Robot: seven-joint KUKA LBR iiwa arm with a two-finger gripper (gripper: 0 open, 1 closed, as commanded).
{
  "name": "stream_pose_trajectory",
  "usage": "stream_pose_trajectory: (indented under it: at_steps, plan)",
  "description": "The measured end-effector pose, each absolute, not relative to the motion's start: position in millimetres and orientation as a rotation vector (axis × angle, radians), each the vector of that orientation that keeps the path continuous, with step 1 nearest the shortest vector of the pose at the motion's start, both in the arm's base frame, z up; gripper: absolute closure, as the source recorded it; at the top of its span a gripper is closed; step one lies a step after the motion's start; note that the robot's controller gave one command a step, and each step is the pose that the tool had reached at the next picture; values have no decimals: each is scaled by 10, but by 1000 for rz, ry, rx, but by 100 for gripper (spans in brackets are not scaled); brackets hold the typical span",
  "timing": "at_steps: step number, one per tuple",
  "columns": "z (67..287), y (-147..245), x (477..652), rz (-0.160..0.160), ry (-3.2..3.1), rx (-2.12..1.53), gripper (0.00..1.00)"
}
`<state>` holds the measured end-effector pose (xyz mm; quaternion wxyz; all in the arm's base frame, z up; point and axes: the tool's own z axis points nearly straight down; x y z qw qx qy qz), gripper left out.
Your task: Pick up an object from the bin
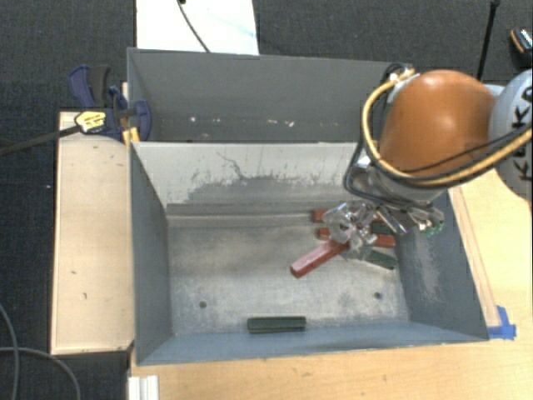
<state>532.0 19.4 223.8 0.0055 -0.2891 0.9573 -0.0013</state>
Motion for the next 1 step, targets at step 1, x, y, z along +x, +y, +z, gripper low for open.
stream_pose_trajectory:
  at_steps: [1]
  plan:
    - [2585, 169, 5161, -2, 2990, -941, 100]
